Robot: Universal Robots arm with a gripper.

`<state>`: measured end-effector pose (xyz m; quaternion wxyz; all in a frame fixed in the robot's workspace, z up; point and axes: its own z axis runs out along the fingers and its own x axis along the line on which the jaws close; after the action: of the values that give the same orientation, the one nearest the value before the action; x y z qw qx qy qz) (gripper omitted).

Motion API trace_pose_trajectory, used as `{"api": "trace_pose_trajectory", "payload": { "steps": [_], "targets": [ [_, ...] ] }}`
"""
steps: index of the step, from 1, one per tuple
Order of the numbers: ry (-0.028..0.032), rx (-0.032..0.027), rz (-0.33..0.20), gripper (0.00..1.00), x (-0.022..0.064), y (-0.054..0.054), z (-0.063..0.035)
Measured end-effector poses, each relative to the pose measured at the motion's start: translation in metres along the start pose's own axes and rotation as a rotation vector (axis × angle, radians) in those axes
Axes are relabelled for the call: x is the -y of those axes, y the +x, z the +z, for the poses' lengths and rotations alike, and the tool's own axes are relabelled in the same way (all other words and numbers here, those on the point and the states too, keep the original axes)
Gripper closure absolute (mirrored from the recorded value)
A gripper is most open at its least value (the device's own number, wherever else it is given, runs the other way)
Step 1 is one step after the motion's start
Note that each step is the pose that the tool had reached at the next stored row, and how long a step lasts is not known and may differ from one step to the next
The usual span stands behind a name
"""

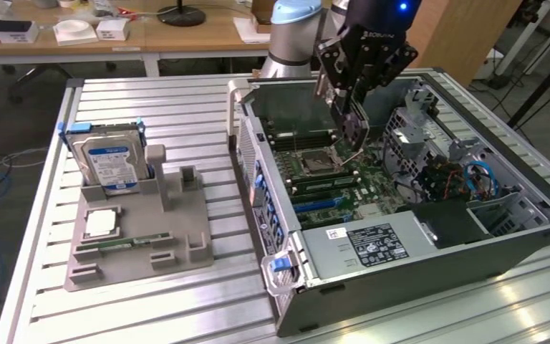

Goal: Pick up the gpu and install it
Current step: 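Pick up the gpu and move the gpu toward the slot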

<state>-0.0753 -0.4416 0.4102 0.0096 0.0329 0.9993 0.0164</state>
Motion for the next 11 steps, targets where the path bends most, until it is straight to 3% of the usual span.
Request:
{"api": "trace_pose_trajectory", "payload": {
  "steps": [11],
  "targets": [
    [0.0000,0.0000,0.000,0.74,-0.0014,-0.021,0.0005]
  ]
}}
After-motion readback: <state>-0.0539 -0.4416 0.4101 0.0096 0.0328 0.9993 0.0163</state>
